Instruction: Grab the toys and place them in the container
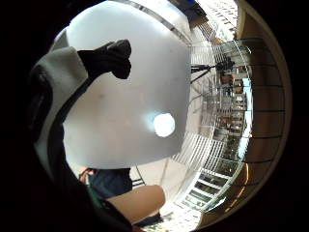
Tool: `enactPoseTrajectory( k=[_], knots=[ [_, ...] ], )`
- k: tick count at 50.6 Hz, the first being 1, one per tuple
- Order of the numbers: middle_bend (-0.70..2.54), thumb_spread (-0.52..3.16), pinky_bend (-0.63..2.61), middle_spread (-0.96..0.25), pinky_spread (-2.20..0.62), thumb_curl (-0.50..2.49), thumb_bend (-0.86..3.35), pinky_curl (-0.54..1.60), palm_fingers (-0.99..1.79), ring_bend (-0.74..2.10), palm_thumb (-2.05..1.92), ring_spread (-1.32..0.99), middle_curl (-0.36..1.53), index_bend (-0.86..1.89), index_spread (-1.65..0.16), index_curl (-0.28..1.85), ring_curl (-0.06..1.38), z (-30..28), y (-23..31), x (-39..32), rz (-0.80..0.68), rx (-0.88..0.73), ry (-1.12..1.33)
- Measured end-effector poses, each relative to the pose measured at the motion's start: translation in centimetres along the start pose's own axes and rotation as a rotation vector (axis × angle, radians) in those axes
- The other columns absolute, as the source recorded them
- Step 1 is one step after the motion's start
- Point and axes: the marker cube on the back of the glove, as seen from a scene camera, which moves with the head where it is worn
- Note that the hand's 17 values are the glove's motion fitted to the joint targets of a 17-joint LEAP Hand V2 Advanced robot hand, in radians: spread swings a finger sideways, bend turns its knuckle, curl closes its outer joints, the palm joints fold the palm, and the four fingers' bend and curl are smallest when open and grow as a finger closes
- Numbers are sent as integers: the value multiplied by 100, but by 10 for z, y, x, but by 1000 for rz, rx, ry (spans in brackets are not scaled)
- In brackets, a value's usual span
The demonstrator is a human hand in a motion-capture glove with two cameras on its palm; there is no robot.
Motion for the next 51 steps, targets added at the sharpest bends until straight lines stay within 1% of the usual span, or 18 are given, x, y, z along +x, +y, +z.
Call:
enactPoseTrajectory(
  k=[2,3,5,11,15,20,28,37,51],
  knots=[
    [17,109,159,2,-3,40,-3,38,-21,44,-1,1,39,4,-27,21,29,7,2,24,139,0,51],
    [17,109,159,1,-2,40,-3,38,-21,44,-1,1,38,4,-27,20,29,10,5,35,181,1,69],
    [17,109,156,1,-2,39,-3,37,-21,44,-1,1,38,4,-27,19,30,16,11,59,214,3,90],
    [18,110,148,1,0,37,-3,34,-21,43,-2,1,37,6,-27,17,30,33,34,107,249,-15,68],
    [19,109,140,1,1,36,-4,32,-22,41,-3,0,38,7,-27,17,30,45,46,124,273,8,67],
    [19,109,130,0,3,34,-4,29,-24,35,-3,0,38,8,-27,16,29,68,59,161,275,15,74],
    [18,108,116,-1,3,31,-6,26,-20,27,-6,-1,37,11,-29,17,28,105,86,185,306,-31,48],
    [17,107,108,-3,4,29,-5,25,-15,17,-6,-2,36,15,-32,19,27,160,111,225,385,-61,-8],
    [18,109,102,-5,5,28,-3,25,-10,17,-2,-4,35,16,-35,23,25,210,132,247,433,-112,-57]
  ],
)
